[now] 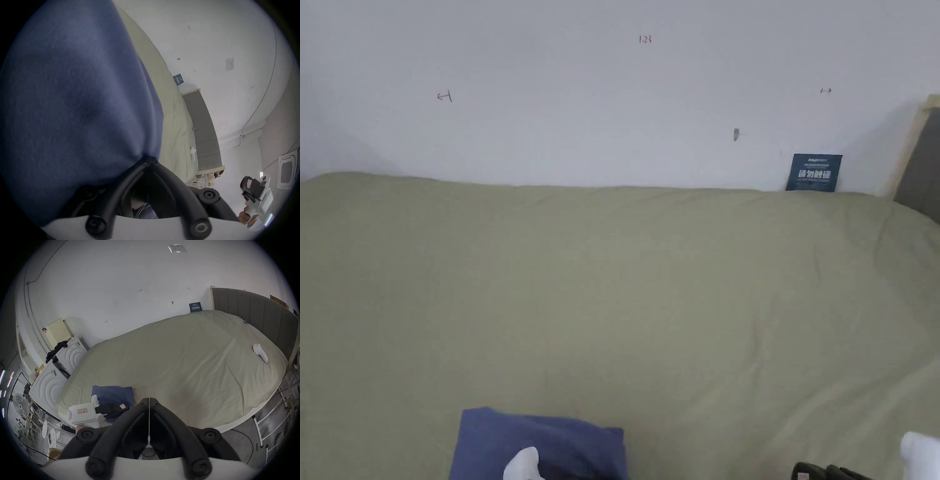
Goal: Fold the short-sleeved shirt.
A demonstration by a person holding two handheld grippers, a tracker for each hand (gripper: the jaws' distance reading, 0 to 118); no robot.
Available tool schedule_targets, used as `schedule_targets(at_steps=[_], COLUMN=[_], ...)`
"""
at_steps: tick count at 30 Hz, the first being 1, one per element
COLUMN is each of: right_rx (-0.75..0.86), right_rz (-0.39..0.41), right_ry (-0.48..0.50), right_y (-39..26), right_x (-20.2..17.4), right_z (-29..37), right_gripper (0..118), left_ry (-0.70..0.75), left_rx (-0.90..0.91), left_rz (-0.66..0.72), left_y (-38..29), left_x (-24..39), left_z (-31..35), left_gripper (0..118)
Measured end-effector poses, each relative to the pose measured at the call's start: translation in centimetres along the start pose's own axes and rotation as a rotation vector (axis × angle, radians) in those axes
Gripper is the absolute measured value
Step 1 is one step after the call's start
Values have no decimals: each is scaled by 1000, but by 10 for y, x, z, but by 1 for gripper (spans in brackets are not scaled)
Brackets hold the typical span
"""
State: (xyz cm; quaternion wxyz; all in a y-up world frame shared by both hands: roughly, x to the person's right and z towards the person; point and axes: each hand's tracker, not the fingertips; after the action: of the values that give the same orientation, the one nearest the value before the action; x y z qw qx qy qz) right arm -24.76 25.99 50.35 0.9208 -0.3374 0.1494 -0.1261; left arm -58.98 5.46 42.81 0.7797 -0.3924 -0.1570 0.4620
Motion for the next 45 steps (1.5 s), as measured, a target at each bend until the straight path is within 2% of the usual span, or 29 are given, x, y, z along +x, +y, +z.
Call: schedule_targets(at_steps=[2,3,6,9,12,14,15,16,17,19,20,23,24,27,28,30,31,32,33,34,37,39,40,41,42,43,44,45], right_rx=[-11,-19,-41,-131,-253,-315,-332,-355,-407,-524,-532,-487,-492,-491,-492,-495,-498,-497,-496,-496,-494,-493,-492,-491,-490,-488,-486,-478], right_rz=[11,20,61,74,29,24,24,41,30,-55,-116,-273,-239,-250,-255,-267,-274,-271,-267,-268,-266,-262,-260,-262,-264,-263,-261,-251], right_ry=[1,6,81,327,568,701,735,729,684,556,565,696,659,693,698,706,708,709,709,708,707,703,703,702,702,702,704,704], right_y=[1,3,10,13,3,-10,-18,-26,-33,-48,-56,-67,-68,-70,-70,-70,-69,-69,-69,-69,-69,-69,-69,-69,-69,-69,-69,-69], right_x=[-4,-6,-17,-35,-60,-72,-75,-75,-71,-52,-38,-8,-7,-5,-3,-5,-5,-5,-5,-5,-6,-6,-6,-6,-5,-5,-5,-6], right_z=[-7,-13,-45,-106,-174,-215,-234,-249,-265,-292,-300,-305,-304,-304,-304,-302,-302,-300,-299,-300,-298,-299,-299,-299,-299,-299,-298,-295], right_gripper=[3,3,3,3,2,2,2,2,1,1,1,1,1,1,1,1,1,1,1,1,1,1,1,1,1,2,2,2], left_ry=[15,32,-42,96,219,319,344,372,369,350,334,315,309,246,184,114,73,59,56,42,31,-94,-87,-66,-6,41,75,61], left_rx=[-9,11,69,193,278,280,276,282,274,254,243,200,169,82,58,25,3,-6,-20,-32,-85,-35,-39,-52,-84,-94,-70,-87], left_rz=[-15,-66,-141,-221,-265,-252,-251,-245,-217,-160,-157,-127,-114,-66,-46,2,24,42,51,62,155,186,192,191,135,71,4,11], left_y=[1,2,25,58,84,97,101,103,107,108,109,106,105,108,108,106,106,106,102,101,98,95,93,97,98,99,102,96], left_x=[8,19,39,46,34,21,12,5,-6,-19,-24,-29,-33,-50,-55,-62,-67,-72,-70,-74,-91,-89,-86,-86,-82,-76,-72,-57], left_z=[9,19,69,134,187,210,217,223,227,226,224,211,205,188,181,169,163,156,150,144,118,107,104,100,99,99,104,104], left_gripper=[0,0,0,0,0,0,0,0,0,0,0,0,0,1,4,20,34,55,69,73,73,73,71,53,25,18,18,18])
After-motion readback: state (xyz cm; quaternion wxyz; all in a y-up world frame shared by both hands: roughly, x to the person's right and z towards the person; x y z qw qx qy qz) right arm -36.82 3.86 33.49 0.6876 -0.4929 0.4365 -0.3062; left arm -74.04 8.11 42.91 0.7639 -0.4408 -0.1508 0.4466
